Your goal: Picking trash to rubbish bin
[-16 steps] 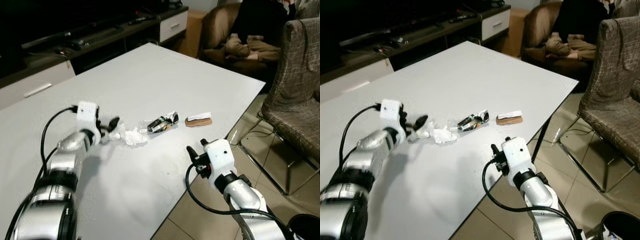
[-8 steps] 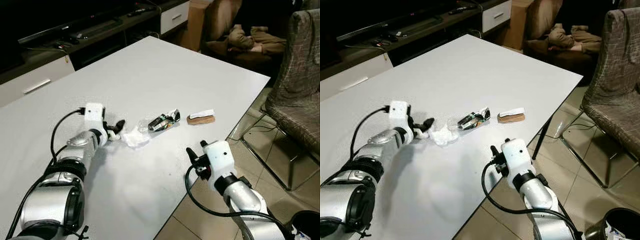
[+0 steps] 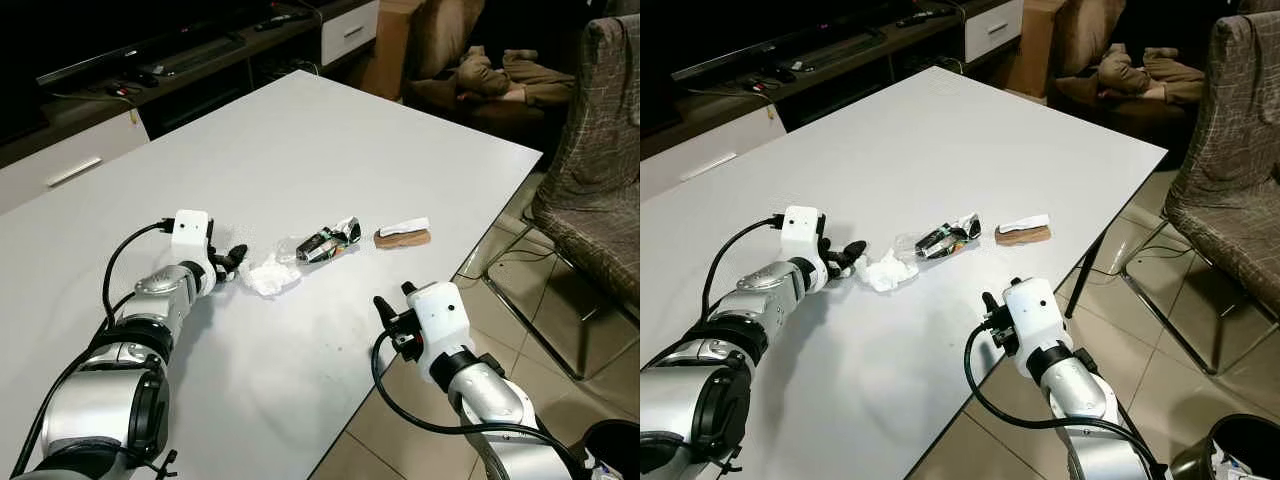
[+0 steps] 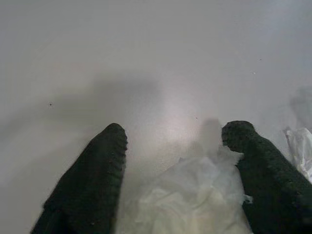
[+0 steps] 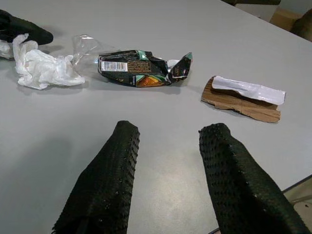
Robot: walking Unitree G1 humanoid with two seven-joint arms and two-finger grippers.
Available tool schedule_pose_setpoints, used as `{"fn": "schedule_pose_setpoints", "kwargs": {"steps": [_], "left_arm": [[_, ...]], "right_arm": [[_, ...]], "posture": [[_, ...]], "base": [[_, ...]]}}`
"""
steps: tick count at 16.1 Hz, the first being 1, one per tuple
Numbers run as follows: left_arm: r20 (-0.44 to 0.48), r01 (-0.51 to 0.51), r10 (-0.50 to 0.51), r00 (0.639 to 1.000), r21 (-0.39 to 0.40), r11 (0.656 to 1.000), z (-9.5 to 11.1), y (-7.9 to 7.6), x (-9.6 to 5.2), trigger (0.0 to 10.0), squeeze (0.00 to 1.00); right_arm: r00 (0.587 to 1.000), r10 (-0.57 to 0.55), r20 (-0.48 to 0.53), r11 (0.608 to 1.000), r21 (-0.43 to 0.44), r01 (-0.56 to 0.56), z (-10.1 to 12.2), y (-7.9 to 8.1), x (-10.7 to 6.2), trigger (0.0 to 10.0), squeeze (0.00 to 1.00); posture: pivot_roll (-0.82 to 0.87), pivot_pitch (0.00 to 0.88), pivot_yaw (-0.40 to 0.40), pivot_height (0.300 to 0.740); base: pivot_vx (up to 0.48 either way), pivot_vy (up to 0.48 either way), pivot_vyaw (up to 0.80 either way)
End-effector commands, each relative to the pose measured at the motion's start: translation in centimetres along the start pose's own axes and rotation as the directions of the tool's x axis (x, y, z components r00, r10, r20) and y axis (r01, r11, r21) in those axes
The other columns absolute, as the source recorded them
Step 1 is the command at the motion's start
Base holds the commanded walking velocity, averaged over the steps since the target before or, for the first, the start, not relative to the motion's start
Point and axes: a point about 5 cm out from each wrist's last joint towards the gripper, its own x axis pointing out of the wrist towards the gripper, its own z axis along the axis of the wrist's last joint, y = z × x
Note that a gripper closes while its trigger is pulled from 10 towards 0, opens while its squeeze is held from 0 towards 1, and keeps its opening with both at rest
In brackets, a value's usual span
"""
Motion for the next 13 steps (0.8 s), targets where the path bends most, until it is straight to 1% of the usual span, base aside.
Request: {"fn": "schedule_pose_setpoints", "kwargs": {"steps": [1, 3, 4, 6, 8, 13], "left_arm": [[0.008, 0.009, -0.009, 1.000, 0.014, 1.000, 0.5, 0.1, 0.0, 0.0, 0.00], [0.007, 0.021, -0.021, 1.000, 0.011, 1.000, 0.5, 0.0, 0.1, 0.0, 0.00], [0.009, 0.028, -0.028, 1.000, 0.007, 1.000, 0.6, -0.1, 0.1, 0.0, 0.00], [0.015, 0.042, -0.042, 0.999, -0.003, 0.999, 0.7, -0.2, 0.1, 0.0, 0.00], [0.021, 0.054, -0.053, 0.998, -0.015, 0.998, 0.7, -0.3, 0.1, 0.0, 0.00], [0.029, 0.071, -0.070, 0.997, -0.037, 0.997, 0.6, -0.4, 0.1, 0.0, 0.00]], "right_arm": [[0.999, 0.032, 0.007, 0.999, 0.004, -0.032, 0.4, 0.3, 0.1, 10.0, 0.00], [0.997, 0.075, -0.018, 0.996, 0.053, -0.074, 0.2, 0.6, 0.0, 10.0, 0.00], [0.995, 0.096, -0.013, 0.993, 0.074, -0.095, 0.2, 0.7, 0.0, 10.0, 0.00], [0.977, 0.211, 0.008, 0.963, 0.168, -0.210, 0.6, 1.6, -0.3, 10.0, 0.00], [0.956, 0.293, -0.004, 0.941, 0.177, -0.287, 0.5, 2.1, -0.7, 10.0, 0.00], [0.953, 0.302, -0.014, 0.938, 0.179, -0.295, 0.5, 2.0, -0.8, 10.0, 0.00]], "posture": [[-0.07, 0.045, 0.070, 0.740], [-0.07, 0.043, 0.069, 0.740], [-0.07, 0.042, 0.068, 0.740], [-0.07, 0.041, 0.069, 0.740], [-0.07, 0.039, 0.069, 0.740], [-0.07, 0.037, 0.067, 0.740]], "base": [[0.000, 0.000, 0.00], [0.000, 0.000, 0.00], [0.000, 0.000, 0.00], [0.000, 0.000, 0.00], [0.000, 0.000, 0.00], [0.000, 0.000, 0.00]]}}
